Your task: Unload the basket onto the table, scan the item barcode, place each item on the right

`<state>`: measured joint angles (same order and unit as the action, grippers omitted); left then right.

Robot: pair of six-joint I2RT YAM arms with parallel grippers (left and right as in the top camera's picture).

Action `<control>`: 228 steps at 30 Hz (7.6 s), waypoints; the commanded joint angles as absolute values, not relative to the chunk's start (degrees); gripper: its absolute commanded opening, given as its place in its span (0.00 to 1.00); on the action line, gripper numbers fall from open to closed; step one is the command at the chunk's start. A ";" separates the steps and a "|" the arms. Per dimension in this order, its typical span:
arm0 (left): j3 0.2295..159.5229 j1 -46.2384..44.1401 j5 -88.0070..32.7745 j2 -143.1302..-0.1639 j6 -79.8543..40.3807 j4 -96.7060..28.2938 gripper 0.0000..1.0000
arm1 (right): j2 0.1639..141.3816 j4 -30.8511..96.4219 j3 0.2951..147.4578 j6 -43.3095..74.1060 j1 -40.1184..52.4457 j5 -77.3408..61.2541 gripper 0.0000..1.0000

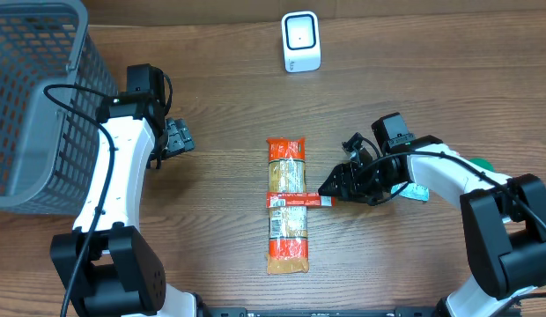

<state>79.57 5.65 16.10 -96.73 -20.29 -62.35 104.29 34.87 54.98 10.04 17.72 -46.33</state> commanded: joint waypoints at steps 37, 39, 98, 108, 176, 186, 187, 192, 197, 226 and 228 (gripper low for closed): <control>80.62 5.56 16.47 -95.53 -18.83 -62.30 1.00 | 103.20 25.19 51.22 12.14 21.80 -51.57 0.61; 80.62 5.56 16.47 -95.53 -18.83 -62.33 1.00 | 103.20 24.62 51.22 12.12 21.80 -51.57 0.60; 80.62 5.56 16.47 -95.53 -18.83 -62.30 1.00 | 106.94 18.63 51.20 14.79 23.49 -52.64 0.13; 80.62 5.56 16.47 -95.53 -18.83 -62.33 1.00 | 106.94 16.05 51.22 14.79 21.30 -52.58 0.13; 80.62 5.56 16.47 -95.53 -18.85 -62.33 1.00 | 112.05 7.44 51.22 16.60 20.27 -59.88 0.04; 80.62 5.56 16.47 -95.53 -18.83 -62.33 1.00 | 98.30 13.72 51.22 9.08 19.75 -50.68 0.04; 80.62 5.56 16.47 -95.53 -18.83 -62.30 1.00 | 96.64 13.78 51.22 9.06 19.75 -49.17 0.04; 80.62 5.56 16.47 -95.53 -18.83 -62.33 1.00 | 90.26 13.32 51.27 8.99 18.57 -48.31 0.04; 80.62 5.56 16.47 -95.53 -18.83 -62.30 1.00 | 85.97 15.64 53.47 7.18 16.27 -48.64 0.03; 80.62 5.56 16.49 -95.53 -18.83 -62.33 1.00 | 96.66 38.87 93.34 -21.26 27.99 4.67 0.04; 80.62 5.56 16.47 -95.53 -18.83 -62.33 1.00 | 99.07 34.61 93.34 -24.23 29.12 9.74 0.04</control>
<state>79.57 5.65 16.10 -96.73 -20.29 -62.35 96.55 37.58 92.25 -16.67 27.77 -1.23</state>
